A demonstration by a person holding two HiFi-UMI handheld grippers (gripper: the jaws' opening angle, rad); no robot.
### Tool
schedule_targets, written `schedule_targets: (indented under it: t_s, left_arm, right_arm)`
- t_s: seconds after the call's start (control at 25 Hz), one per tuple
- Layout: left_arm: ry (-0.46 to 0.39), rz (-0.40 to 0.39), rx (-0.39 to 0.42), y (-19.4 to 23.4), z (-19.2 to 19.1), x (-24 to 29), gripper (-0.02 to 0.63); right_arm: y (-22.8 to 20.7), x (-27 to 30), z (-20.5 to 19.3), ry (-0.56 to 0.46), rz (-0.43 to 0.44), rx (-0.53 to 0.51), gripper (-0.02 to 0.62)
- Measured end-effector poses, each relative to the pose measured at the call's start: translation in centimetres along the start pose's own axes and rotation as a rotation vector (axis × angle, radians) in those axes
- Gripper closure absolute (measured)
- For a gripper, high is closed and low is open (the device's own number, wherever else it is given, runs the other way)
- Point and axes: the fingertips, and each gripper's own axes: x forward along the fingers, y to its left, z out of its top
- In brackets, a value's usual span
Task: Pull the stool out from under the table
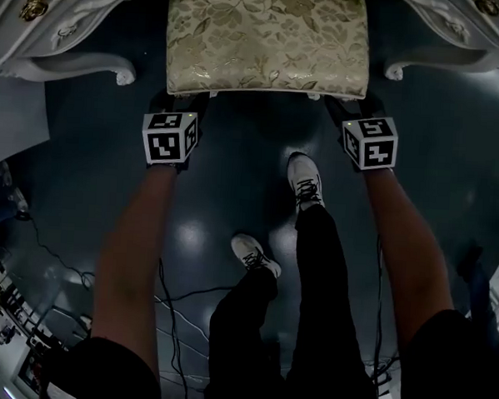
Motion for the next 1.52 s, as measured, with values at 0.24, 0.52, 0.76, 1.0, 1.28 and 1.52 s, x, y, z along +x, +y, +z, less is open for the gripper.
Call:
schedule_targets:
  t_s: [0.24,0.52,0.76,1.0,1.28,1.52]
  left_arm:
    - [0.012,-0.013,-0.016,-0.2,-0.3,-0.4,0.324]
    - [0.033,-0.022,-0.021,-0.2,-0.4,-0.4,0.324]
    - [0.061,-0.047,-0.038,-0.6,-0.7,-0.5,0.324]
    - [0.064,-0.039,-0.047,-0.4,-0.7,-0.7,0.324]
    - [0.052,-0.029,-0.09,-0.7,-0.8,-1.2,0.331]
    - [0.089,0.008,-0.124,-1.0,-1.5,-1.8,0.336]
  right_arm:
    - [0.0,-0.3,0.0,0.012,-0.004,0.0,0.31]
    - [0.0,-0.3,0.0,0.031,-0.005,-0.003,0.31]
    - [0.0,-0.7,-0.2,0.074,-0.012,-0.002,0.31]
    - [0.0,-0.3,0.1,0.103,0.004,-0.016,0.311]
    - [-0.4,-0.6,0.4,0.102,0.011,-0.02,0.311]
    - [-0.1,-1.2,0.2,0.123,0.028,-0.036,0.314]
